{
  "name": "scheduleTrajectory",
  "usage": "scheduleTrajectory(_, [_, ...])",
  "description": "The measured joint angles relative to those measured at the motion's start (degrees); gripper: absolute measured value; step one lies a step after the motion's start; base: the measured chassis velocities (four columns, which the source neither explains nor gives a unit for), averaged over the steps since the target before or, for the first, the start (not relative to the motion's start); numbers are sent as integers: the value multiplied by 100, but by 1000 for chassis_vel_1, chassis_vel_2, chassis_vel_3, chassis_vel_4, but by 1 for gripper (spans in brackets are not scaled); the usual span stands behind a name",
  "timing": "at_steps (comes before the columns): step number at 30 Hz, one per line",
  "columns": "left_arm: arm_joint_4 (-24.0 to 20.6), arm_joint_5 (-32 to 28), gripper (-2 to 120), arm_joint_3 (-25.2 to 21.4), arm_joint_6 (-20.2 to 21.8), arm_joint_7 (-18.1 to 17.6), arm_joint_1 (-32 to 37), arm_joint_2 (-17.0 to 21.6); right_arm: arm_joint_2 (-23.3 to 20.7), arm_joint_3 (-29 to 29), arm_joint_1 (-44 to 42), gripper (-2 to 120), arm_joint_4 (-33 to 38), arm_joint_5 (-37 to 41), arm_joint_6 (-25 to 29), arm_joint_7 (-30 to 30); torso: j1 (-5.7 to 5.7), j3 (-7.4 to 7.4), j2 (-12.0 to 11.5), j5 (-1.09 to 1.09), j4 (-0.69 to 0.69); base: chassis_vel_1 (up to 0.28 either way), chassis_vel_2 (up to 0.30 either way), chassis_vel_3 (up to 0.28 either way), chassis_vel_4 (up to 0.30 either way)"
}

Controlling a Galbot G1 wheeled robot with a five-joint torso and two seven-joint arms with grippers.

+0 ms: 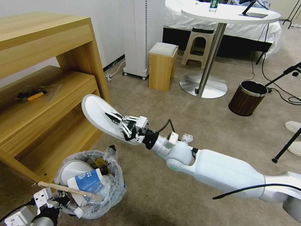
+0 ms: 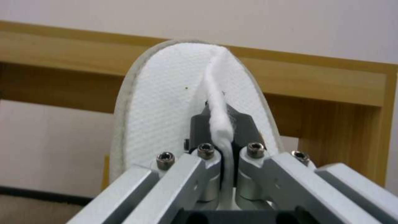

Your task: Pick up the trash bin and place the garbage on the floor into it.

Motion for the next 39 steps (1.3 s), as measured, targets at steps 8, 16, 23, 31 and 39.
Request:
scheduleTrajectory(8, [2,10,0,9,5,13,-40,-32,359,-151,53,0,148,118,-160,321,0,0,0,0,0,0,0,0,0])
scheduleTrajectory(16, [1,-23,0,-7,5,13,-93,-80,789,-424,43,0,247,141,-230,531,0,0,0,0,0,0,0,0,0])
scheduleTrajectory(23, [-1,-124,0,-49,9,-5,-146,-6,1072,-656,51,0,246,216,-224,621,0,0,0,0,0,0,0,0,0])
scheduleTrajectory(31, [11,-286,0,-84,27,-56,-234,53,1389,-877,165,0,164,362,-192,666,0,0,0,-1,0,0,0,0,0])
scheduleTrajectory(39, [46,-452,0,-114,35,-90,-322,155,1695,-1061,210,0,-159,403,-63,571,0,0,0,-1,0,0,0,0,0])
